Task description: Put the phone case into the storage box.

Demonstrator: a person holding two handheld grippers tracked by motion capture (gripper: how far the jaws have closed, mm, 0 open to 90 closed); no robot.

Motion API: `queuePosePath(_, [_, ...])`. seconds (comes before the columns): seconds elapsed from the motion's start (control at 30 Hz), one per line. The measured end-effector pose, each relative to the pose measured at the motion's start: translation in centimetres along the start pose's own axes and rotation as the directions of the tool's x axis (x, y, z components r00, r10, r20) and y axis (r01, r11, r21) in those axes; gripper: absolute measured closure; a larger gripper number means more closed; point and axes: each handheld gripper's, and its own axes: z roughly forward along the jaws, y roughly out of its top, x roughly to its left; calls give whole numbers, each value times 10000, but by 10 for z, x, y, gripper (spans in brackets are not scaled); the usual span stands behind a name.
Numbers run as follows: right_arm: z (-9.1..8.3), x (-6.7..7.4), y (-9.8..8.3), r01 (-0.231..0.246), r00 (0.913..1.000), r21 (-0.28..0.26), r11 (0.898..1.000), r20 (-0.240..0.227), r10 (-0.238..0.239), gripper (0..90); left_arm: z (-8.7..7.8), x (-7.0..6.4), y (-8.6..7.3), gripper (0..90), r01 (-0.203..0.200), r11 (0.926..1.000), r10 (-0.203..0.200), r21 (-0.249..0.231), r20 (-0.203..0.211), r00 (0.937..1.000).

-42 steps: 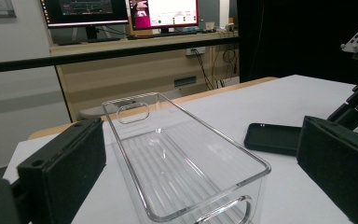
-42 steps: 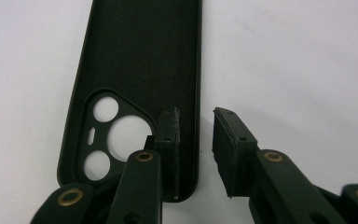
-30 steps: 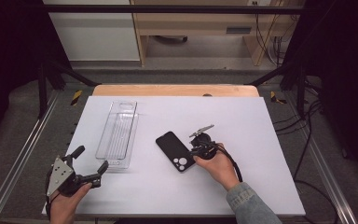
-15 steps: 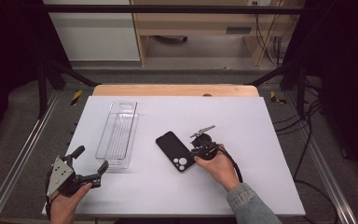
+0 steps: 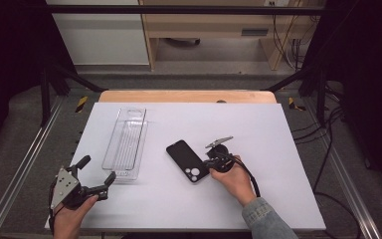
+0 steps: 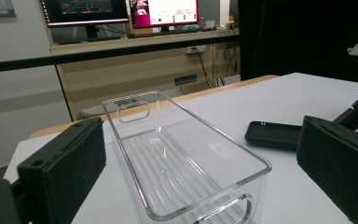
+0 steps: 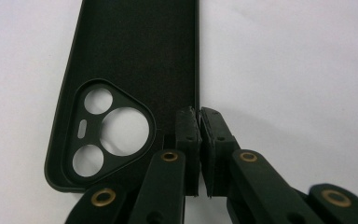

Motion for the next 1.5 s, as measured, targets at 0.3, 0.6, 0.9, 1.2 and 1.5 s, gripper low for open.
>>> queuePosePath(0.3, [-3,4,-5,389,9987,-529,9978,357,-370,897,-1,0,0,11,-62,10000,63,28,-81,9999])
queuePosePath(0.6, [-18,-6,-2,922,9948,-930,9914,510,-878,900,0,-5,1,12,-683,9973,684,260,-19,9977])
queuePosePath(0.9, [-45,-13,0,1575,9863,-904,9834,641,-1521,900,0,-3,3,9,-616,9978,619,223,-102,9980])
queuePosePath(1.2, [-50,-22,-1,1577,9870,-949,9829,464,-1539,900,-1,-9,5,8,-673,9970,682,388,-234,9974])
queuePosePath(1.5, [-51,-25,5,2045,9783,-755,9760,509,-2010,900,1,-14,11,8,-773,9965,778,303,-146,9969])
